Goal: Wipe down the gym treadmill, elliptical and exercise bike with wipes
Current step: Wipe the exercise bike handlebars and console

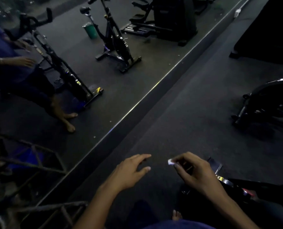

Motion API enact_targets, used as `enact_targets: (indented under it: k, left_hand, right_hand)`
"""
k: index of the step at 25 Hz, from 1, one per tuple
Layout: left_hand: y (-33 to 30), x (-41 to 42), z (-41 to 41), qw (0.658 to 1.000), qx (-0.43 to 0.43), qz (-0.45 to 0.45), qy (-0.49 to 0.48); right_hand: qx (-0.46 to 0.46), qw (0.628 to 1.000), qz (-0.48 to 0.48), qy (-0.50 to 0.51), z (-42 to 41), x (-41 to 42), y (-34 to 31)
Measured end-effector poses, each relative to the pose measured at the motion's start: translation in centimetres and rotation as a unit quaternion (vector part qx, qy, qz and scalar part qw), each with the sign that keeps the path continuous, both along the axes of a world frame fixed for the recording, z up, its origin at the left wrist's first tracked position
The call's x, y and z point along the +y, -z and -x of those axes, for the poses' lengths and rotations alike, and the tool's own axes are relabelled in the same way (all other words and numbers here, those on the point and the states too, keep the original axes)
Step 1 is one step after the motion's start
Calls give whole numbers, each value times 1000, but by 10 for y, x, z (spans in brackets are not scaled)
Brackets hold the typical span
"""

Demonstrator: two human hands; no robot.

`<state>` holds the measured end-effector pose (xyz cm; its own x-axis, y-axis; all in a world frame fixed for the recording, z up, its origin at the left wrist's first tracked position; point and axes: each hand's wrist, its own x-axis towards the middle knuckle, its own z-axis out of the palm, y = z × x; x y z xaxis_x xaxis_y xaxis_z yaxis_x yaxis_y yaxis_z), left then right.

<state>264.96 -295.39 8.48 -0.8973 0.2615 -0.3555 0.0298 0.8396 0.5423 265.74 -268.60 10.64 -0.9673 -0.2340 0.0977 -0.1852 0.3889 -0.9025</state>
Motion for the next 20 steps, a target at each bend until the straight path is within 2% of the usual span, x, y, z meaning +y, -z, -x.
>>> enact_targets:
  k: [4,10,13,16,20]
  left_hand:
    - [18,5,96,993,-54,-26,102]
    - [13,15,279,968,-33,-83,233]
    - [0,27,362,951,-24,-102,290]
    - [-1,63,424,925,-34,-116,361]
    - [-12,149,467,885,-50,-139,441]
  right_hand:
    - [-6,993,-30,115,48,11,7]
    - [0,958,-29,286,154,-4,-22]
    - [46,936,-54,345,193,-7,-59]
    - [59,890,-86,444,203,10,-83]
    - [146,776,-56,611,196,38,-107]
